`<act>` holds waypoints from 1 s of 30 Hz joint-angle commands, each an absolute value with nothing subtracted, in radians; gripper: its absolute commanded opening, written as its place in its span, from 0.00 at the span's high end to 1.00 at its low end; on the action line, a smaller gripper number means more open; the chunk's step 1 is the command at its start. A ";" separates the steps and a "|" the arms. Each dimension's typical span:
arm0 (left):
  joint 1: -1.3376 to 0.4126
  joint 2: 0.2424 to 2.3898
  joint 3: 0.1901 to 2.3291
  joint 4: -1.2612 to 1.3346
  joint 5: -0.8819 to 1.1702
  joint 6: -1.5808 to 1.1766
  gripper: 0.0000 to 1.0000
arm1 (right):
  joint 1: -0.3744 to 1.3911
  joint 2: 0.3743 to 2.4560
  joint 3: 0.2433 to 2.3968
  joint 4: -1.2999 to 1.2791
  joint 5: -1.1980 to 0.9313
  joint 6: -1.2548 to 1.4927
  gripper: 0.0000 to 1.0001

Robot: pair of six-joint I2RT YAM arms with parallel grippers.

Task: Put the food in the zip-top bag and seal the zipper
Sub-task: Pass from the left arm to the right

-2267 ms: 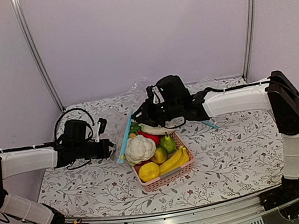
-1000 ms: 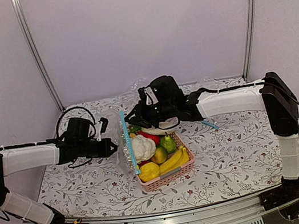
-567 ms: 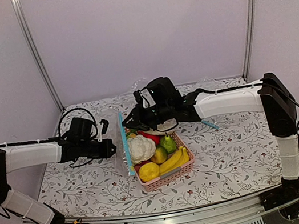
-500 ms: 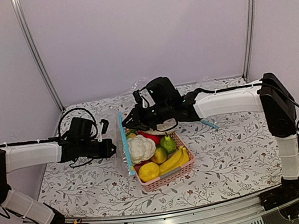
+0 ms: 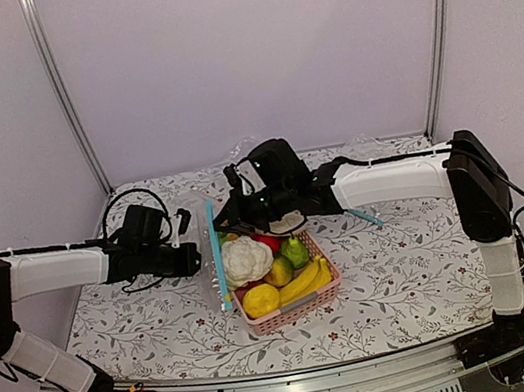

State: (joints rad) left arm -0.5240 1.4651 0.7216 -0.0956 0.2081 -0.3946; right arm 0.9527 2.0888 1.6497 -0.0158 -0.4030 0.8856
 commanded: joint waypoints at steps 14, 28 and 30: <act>-0.538 1.209 0.839 -0.367 -0.074 -0.361 0.24 | 0.960 1.917 1.608 -0.097 -0.306 0.799 1.00; -0.681 1.033 0.940 -0.266 0.238 -0.555 0.38 | 0.997 1.844 1.633 -0.279 -0.139 0.710 1.00; -0.711 1.057 0.956 -0.244 0.248 -0.560 0.39 | 1.001 1.851 1.641 -0.286 -0.136 0.708 1.00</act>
State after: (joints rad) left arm -0.6510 1.0183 0.9230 -0.3161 0.1635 -0.5056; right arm 0.9867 1.8629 1.6165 -0.2340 -0.1833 0.7357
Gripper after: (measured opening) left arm 0.619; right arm 0.005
